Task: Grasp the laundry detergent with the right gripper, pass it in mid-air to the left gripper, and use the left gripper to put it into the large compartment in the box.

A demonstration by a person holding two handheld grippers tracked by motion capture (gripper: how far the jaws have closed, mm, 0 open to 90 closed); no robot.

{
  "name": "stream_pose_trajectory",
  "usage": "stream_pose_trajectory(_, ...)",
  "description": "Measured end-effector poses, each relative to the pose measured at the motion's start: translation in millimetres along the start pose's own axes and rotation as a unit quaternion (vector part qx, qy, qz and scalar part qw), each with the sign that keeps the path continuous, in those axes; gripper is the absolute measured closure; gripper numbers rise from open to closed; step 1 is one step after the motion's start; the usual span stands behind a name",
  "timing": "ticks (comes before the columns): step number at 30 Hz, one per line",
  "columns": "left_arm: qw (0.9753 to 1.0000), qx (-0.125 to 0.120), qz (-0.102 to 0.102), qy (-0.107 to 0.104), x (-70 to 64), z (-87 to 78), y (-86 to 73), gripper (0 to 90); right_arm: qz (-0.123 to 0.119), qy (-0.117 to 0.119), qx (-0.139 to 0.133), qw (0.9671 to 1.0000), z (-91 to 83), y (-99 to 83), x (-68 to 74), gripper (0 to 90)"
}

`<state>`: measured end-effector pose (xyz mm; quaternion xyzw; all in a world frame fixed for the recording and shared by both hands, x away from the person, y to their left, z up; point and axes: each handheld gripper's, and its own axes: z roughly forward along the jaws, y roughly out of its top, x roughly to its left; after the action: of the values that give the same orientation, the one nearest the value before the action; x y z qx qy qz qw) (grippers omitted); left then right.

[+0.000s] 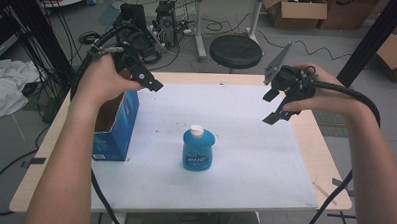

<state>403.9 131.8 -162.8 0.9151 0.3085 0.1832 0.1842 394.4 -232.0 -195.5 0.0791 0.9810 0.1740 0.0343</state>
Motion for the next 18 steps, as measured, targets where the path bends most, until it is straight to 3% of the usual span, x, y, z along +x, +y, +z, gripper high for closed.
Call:
stream_pose_trajectory(12,0.9999,0.007,0.007,-0.002,-4.6,1.2,0.3,1.0,-0.006,0.018,-0.051,0.9985,17.5,-4.7,0.8,20.3)
stream_pose_trajectory(18,0.9999,0.007,0.008,-0.005,-5.6,1.3,0.9,1.5,-0.016,0.027,-0.094,0.9951,23.9,-5.5,3.4,19.2)
